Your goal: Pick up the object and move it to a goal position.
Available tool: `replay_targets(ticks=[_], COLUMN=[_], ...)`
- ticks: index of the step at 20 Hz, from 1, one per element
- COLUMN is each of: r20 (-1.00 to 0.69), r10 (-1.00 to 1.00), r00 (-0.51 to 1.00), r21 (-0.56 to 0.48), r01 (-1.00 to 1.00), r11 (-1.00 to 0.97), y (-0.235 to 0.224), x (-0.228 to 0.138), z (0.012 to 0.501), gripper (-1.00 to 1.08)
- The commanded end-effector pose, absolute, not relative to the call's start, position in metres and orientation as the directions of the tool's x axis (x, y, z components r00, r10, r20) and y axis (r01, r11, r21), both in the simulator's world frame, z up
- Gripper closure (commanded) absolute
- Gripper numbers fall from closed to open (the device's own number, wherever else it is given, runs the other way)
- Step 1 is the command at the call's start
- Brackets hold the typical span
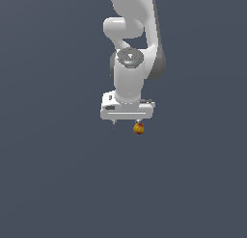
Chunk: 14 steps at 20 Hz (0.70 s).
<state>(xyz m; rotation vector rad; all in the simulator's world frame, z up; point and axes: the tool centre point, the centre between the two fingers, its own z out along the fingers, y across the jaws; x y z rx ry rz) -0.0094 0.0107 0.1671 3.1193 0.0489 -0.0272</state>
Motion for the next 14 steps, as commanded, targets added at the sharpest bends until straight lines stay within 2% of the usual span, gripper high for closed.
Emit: replay_targets(ticks=[1, 9, 14], r20=[-0.018, -0.066, -0.063], r10=[0.031, -0.035, -0.031], r00=[0.999, 0.997, 0.998], r21=[0.021, 0.014, 0.014], r01=[0.032, -0.034, -0.03], r11=[-0.999, -0.999, -0.999], y=[0.011, -0.017, -0.014], x=[-0.009, -0.021, -0.021], z=[0.167, 0.152, 0.151], gripper=[-0.92, -0.92, -0.92])
